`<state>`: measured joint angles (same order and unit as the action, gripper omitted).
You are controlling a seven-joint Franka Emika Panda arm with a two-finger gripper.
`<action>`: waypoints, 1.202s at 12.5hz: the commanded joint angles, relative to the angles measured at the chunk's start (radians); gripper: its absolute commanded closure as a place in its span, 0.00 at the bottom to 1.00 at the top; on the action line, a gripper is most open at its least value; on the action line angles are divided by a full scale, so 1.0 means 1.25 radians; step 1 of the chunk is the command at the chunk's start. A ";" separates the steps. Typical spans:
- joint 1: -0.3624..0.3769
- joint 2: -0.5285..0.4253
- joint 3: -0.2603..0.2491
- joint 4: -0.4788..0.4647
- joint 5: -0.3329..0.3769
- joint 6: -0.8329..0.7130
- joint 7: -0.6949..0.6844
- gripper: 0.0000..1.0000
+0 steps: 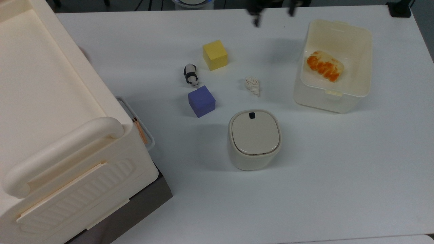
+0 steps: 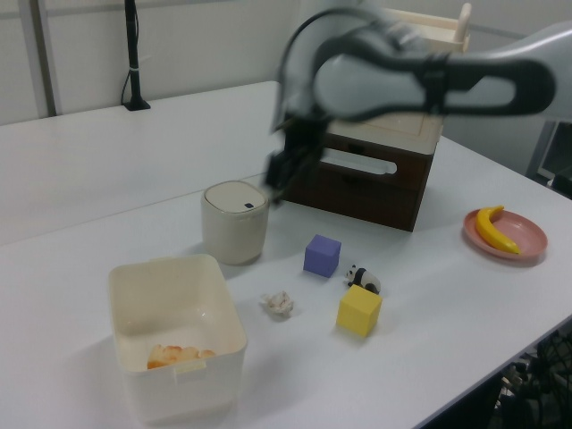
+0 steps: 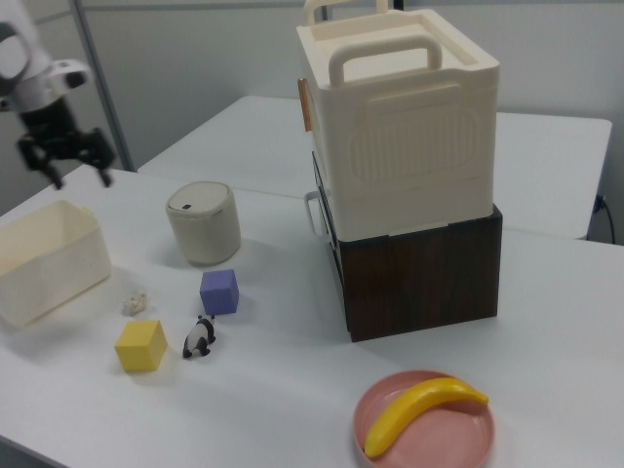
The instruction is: Put the bread in the basket
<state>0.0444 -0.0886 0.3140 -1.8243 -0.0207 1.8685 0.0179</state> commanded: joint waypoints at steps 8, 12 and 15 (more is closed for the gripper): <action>-0.006 -0.022 -0.285 -0.016 -0.106 -0.057 -0.013 0.00; -0.001 0.002 -0.301 -0.007 -0.101 -0.055 -0.002 0.00; 0.006 0.021 -0.295 0.029 -0.103 -0.057 0.037 0.00</action>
<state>0.0217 -0.0820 -0.0468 -1.8272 -0.1369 1.7994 0.0167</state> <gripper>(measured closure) 0.000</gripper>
